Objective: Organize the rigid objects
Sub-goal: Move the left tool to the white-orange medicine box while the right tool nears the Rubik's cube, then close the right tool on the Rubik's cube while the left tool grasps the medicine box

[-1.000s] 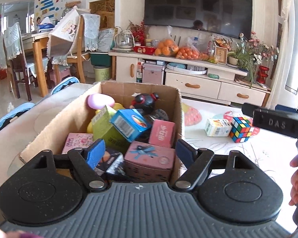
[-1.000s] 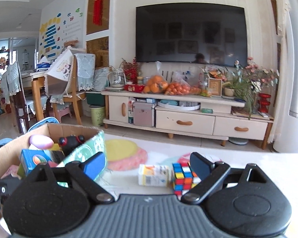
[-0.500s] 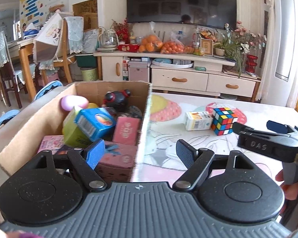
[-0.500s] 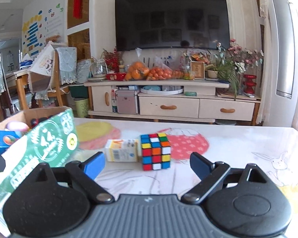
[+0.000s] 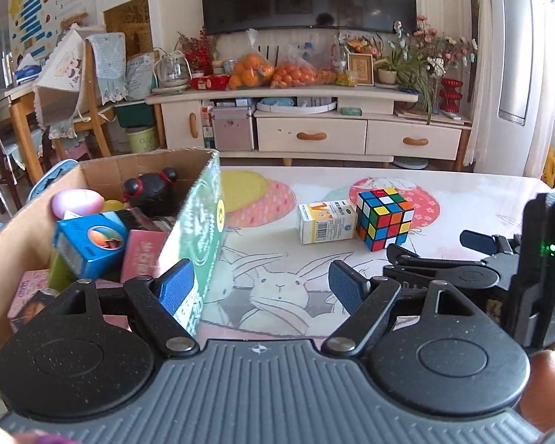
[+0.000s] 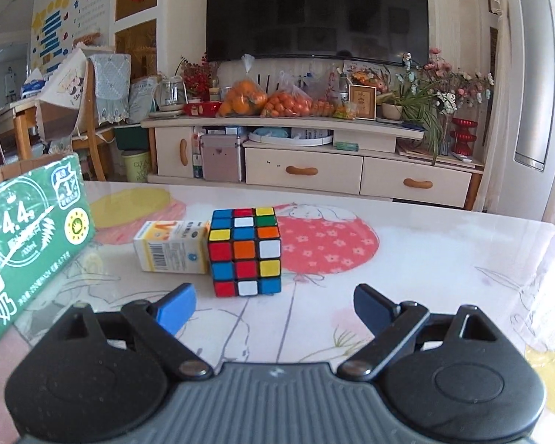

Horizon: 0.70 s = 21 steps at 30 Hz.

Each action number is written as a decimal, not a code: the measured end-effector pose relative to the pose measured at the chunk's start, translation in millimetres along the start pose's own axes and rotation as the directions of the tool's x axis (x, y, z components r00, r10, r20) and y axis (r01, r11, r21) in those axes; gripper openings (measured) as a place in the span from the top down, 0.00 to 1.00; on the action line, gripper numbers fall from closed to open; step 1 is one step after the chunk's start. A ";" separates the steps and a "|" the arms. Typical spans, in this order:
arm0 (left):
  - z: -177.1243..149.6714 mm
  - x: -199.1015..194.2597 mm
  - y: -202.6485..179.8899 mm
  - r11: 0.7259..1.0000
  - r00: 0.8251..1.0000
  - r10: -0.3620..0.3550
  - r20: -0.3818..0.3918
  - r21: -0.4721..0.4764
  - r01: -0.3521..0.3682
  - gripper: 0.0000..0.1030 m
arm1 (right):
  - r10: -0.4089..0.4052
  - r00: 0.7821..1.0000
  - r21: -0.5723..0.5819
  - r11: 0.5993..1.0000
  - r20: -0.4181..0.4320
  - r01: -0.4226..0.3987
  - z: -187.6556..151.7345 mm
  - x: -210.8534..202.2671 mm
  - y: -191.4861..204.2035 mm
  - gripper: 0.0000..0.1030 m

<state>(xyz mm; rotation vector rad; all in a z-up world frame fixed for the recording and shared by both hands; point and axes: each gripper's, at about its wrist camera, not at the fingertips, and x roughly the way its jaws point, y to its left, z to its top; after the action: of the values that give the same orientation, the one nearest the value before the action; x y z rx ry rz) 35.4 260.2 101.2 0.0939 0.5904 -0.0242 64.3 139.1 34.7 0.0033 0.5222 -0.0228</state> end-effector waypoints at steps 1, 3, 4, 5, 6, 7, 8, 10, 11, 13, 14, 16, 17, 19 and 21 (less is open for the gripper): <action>0.1 3.3 -1.7 1.000 1.000 0.004 -0.002 0.003 -0.004 0.04 | 0.004 1.000 -0.009 1.000 -0.005 -0.004 1.7 4.2 -0.4 0.10; 0.1 9.1 -5.3 1.000 1.000 0.015 -0.007 0.004 -0.015 0.04 | 0.012 1.000 -0.015 1.000 -0.017 -0.012 3.5 11.9 -2.1 0.11; 0.5 11.4 -6.3 1.000 1.000 0.019 -0.010 0.003 -0.019 0.04 | 0.016 0.999 -0.012 1.000 -0.030 -0.017 5.3 16.4 -3.4 0.11; 1.3 13.0 -7.6 1.000 1.000 0.022 -0.014 0.002 -0.022 0.03 | 0.024 0.999 -0.004 1.000 -0.032 -0.024 6.8 19.5 -4.4 0.11; 1.1 14.7 -8.5 1.000 1.000 0.024 -0.017 0.003 -0.024 0.03 | 0.030 0.999 0.001 1.000 -0.029 -0.030 8.1 21.4 -5.6 0.11; 1.2 17.1 -9.8 1.000 0.999 0.028 -0.018 0.005 -0.028 0.03 | 0.033 0.999 0.002 0.999 -0.032 -0.033 9.6 24.6 -6.4 0.10; 1.5 18.7 -11.9 0.999 0.999 0.033 -0.019 0.008 -0.033 0.03 | 0.038 0.998 0.000 0.999 -0.041 -0.038 11.4 28.6 -6.7 0.11; 1.8 23.0 -14.4 0.999 0.999 0.041 -0.020 0.010 -0.040 0.03 | 0.048 0.998 -0.002 0.999 -0.050 -0.048 14.5 34.6 -6.5 0.11; 1.1 23.1 -14.6 0.999 0.999 0.043 -0.021 0.010 -0.042 0.03 | 0.050 0.998 -0.006 0.999 -0.048 -0.050 15.7 36.2 -6.7 0.11; 1.3 26.0 -16.6 0.999 0.999 0.049 -0.021 0.012 -0.049 0.03 | 0.050 0.998 -0.014 0.999 -0.047 -0.050 18.6 40.7 -7.6 0.11; 1.4 26.8 -16.9 0.998 0.998 0.054 -0.020 0.016 -0.054 0.03 | 0.054 0.997 -0.011 0.998 -0.047 -0.054 20.1 43.2 -9.1 0.11; 1.1 29.6 -18.2 0.998 0.998 0.065 -0.020 0.019 -0.064 0.03 | 0.073 0.996 -0.003 0.997 -0.048 -0.073 22.9 47.5 -11.6 0.13; 1.7 31.8 -18.5 0.998 0.997 0.069 -0.022 0.018 -0.068 0.03 | 0.080 0.996 -0.003 0.997 -0.050 -0.081 24.2 49.7 -11.0 0.16; 2.0 33.3 -18.7 0.997 0.997 0.070 -0.025 0.014 -0.070 0.02 | 0.087 0.995 -0.006 0.996 -0.052 -0.088 25.9 52.5 -11.8 0.20; 2.7 34.2 -18.6 0.998 0.998 0.065 -0.021 0.015 -0.065 0.01 | 0.100 0.994 -0.009 0.995 -0.050 -0.101 27.2 54.7 -12.9 0.22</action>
<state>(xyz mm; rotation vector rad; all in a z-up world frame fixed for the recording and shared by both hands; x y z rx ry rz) 64.4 241.6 82.9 0.1274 0.6082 0.0356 125.0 124.8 31.0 0.0189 0.5709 0.0790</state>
